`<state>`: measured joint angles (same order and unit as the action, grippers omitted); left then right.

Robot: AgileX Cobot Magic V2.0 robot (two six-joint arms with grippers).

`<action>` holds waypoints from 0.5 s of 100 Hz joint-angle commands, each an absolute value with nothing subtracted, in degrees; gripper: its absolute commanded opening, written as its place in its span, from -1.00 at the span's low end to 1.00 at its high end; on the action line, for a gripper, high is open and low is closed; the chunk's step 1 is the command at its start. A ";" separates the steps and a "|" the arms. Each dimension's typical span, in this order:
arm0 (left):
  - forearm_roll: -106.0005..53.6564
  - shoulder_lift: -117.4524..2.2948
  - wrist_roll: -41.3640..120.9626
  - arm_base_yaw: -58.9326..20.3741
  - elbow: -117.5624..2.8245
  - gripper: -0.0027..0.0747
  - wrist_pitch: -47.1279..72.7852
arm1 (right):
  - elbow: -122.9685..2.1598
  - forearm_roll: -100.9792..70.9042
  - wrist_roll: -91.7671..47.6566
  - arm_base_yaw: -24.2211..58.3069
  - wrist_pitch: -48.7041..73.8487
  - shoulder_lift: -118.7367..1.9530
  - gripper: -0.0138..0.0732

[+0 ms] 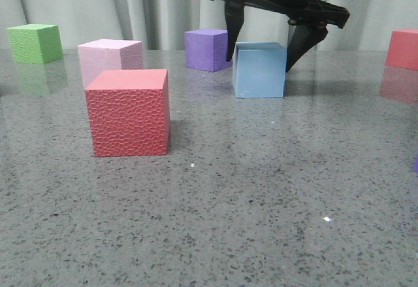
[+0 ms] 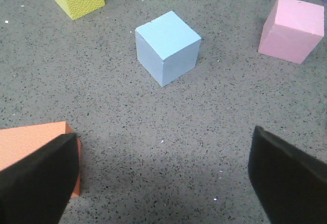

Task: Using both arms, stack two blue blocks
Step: 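Open the right gripper and lift it away from the cube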

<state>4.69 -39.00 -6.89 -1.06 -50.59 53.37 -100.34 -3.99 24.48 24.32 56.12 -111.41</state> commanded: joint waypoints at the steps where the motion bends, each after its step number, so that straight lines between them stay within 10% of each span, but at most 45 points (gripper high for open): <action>1: 4.89 -39.42 -6.97 -0.97 -52.45 0.72 49.97 | -102.40 -4.23 23.70 24.20 54.83 -107.46 0.70; 50: 4.89 -39.42 -6.97 -0.97 -52.45 0.72 49.97 | -115.82 0.47 21.08 24.20 66.41 -105.83 0.70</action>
